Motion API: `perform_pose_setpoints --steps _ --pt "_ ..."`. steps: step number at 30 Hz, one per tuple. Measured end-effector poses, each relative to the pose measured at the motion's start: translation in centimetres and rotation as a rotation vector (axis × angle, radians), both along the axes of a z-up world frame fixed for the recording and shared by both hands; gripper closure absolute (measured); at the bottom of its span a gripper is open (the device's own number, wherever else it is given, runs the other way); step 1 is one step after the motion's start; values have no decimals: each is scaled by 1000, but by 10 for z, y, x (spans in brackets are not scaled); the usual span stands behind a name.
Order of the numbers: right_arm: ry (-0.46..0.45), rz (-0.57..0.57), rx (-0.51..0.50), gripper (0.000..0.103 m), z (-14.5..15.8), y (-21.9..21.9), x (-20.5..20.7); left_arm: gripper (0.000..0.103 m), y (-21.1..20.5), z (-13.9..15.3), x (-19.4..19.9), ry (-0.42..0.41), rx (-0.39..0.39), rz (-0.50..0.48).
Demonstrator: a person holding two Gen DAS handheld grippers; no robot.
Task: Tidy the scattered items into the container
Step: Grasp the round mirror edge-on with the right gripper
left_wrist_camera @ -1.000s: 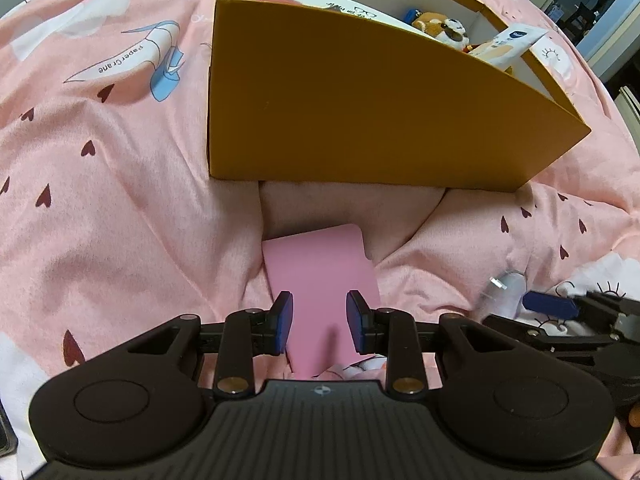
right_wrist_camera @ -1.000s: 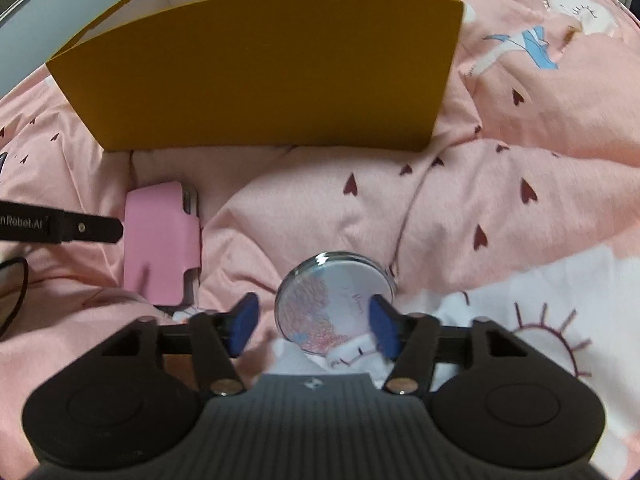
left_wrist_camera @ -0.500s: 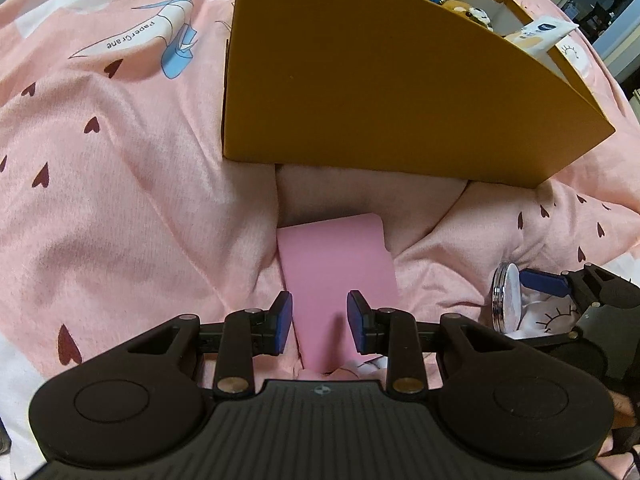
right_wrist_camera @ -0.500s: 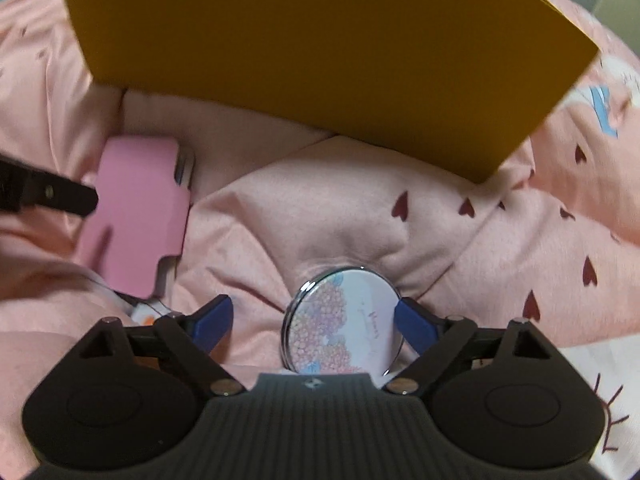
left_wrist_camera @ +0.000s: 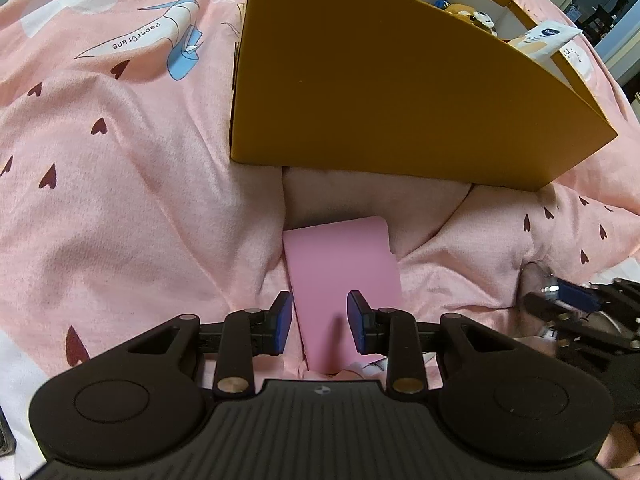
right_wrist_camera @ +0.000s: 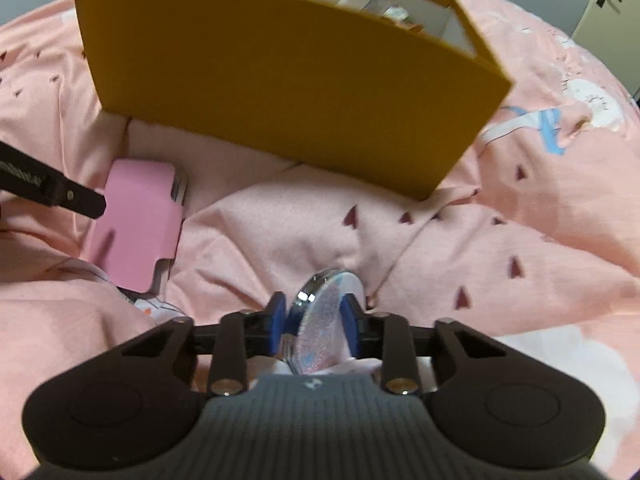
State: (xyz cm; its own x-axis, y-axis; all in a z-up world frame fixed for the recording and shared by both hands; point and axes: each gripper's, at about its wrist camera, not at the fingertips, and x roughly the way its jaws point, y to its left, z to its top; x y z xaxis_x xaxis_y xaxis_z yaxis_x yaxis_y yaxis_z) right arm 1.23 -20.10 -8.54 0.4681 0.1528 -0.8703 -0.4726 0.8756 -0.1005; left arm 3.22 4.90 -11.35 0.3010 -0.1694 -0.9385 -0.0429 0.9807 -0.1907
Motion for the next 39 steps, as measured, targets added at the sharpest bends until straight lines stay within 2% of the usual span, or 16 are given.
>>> perform_pose_setpoints --steps 9,13,14,17,23,27,32,39 --pt "-24 -68 -4 82 5 -26 7 67 1 -5 3 8 -1 2" --pt "-22 -68 19 83 4 -28 9 59 2 -9 4 23 -13 3" --pt "-25 -61 34 84 7 -27 9 56 1 -10 4 22 -17 3" --pt "-32 -32 84 88 19 -24 6 55 -1 -10 7 23 -21 5" --pt "-33 31 209 89 32 -8 9 52 3 -16 9 34 -48 10" --pt "-17 60 228 89 26 5 13 49 6 -21 12 41 -76 17" --pt "41 28 229 89 8 3 18 48 9 -31 17 57 -101 36" --pt "58 17 223 88 -3 1 19 35 10 -45 24 73 -171 37"
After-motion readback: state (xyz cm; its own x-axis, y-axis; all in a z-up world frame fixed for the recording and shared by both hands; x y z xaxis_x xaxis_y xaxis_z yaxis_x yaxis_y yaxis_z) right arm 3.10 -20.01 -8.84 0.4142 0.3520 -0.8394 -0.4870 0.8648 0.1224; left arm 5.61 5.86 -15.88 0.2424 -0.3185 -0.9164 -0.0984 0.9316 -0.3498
